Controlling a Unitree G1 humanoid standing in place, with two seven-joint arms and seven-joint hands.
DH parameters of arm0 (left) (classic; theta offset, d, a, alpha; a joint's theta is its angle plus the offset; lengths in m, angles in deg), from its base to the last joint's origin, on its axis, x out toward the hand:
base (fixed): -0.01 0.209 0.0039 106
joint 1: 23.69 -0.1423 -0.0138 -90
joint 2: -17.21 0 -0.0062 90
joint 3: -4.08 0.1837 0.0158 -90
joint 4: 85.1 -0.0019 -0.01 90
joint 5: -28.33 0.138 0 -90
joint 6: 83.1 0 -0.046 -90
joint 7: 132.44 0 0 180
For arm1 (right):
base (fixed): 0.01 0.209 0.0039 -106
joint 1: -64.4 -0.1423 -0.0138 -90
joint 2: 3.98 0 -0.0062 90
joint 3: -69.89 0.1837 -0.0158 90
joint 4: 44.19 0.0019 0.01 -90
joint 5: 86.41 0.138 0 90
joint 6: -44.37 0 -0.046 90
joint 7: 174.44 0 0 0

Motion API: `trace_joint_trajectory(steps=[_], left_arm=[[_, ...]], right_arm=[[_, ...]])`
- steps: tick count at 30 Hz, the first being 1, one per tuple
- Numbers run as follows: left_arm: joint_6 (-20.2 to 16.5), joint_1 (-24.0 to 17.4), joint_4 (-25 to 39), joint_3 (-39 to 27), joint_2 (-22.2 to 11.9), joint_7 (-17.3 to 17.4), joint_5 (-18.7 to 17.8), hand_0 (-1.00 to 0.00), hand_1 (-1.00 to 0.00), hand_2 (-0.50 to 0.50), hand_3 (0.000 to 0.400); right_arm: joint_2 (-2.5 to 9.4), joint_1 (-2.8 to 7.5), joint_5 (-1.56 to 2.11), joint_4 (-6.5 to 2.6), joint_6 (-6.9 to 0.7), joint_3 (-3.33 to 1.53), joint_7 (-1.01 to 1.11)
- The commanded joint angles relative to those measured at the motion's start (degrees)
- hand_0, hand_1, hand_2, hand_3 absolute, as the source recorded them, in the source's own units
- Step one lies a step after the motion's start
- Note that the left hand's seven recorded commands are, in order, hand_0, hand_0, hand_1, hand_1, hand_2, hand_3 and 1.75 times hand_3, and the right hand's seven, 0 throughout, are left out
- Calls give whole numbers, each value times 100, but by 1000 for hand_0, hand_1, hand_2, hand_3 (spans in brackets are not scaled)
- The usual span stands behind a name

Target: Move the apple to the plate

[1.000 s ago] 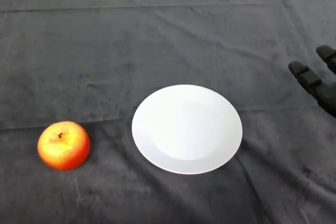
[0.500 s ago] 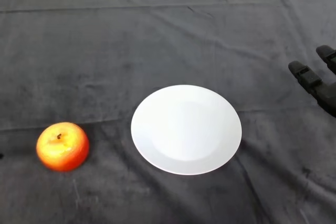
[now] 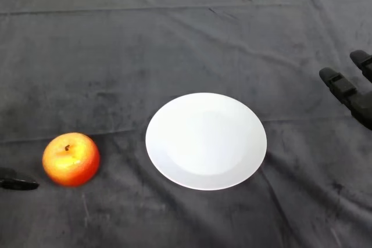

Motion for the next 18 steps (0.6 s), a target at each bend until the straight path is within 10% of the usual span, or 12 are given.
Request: trace_joint_trajectory(steps=[1,18], left_arm=[[-43,247,-5,198,-57,93,46,0,0,0,0],[379,1036,-1039,780,401,376,308,0,0,0,0]], right_arm=[[-114,-105,-32,234,6,117,-1],[-105,-94,-25,262,0,111,-15]])
